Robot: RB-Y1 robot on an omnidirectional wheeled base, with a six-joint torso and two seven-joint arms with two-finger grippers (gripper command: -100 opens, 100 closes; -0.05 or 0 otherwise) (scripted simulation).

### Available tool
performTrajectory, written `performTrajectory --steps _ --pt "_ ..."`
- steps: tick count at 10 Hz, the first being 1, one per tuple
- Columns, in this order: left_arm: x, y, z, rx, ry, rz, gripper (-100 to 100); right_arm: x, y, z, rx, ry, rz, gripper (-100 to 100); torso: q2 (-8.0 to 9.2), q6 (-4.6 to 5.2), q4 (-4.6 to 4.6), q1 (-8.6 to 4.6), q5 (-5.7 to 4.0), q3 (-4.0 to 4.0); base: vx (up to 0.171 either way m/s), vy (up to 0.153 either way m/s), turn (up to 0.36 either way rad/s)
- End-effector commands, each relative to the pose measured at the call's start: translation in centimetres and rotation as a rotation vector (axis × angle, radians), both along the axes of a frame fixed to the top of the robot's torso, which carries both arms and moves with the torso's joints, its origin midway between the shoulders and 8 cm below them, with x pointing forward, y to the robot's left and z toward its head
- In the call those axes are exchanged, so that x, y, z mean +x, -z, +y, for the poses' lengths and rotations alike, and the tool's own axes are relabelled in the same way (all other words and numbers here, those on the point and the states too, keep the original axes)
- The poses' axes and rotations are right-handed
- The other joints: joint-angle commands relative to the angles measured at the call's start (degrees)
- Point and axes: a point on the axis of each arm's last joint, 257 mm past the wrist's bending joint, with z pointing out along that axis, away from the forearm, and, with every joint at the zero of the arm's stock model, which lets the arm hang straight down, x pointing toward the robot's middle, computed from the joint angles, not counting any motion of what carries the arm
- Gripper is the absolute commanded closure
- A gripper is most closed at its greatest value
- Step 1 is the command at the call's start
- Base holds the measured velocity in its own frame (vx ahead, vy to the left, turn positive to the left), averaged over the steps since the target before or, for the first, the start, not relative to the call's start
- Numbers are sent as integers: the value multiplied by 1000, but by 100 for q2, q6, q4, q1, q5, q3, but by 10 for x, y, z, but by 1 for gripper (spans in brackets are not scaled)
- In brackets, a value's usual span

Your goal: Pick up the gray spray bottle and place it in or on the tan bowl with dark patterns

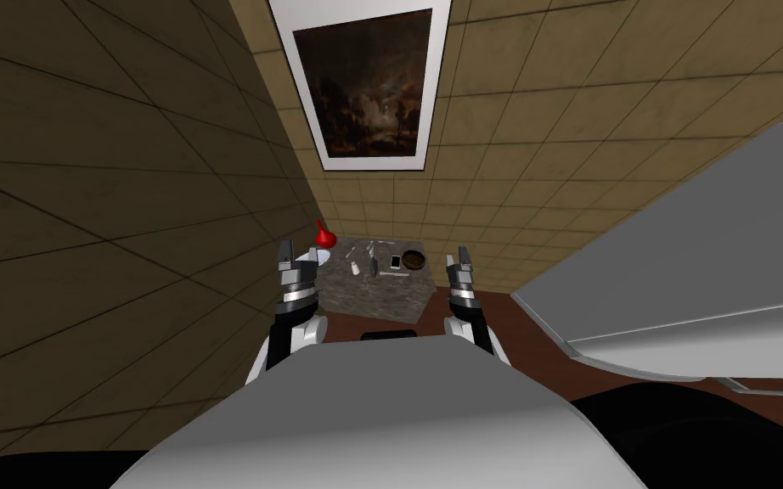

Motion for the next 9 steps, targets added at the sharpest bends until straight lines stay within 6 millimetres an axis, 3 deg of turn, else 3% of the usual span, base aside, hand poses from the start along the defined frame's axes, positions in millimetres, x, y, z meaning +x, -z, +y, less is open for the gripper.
performTrajectory --steps 1,9 --pt "3 5 -4 34 16 22 -100 0 0 0 0 0 0 0 0 0 0 0 0 0 -6 -11 -33" --pt "29 79 -8 212 85 262 -100 0 0 0 0 0 0 0 10 -1 2 -14 -4 6 -23 -40 -68"
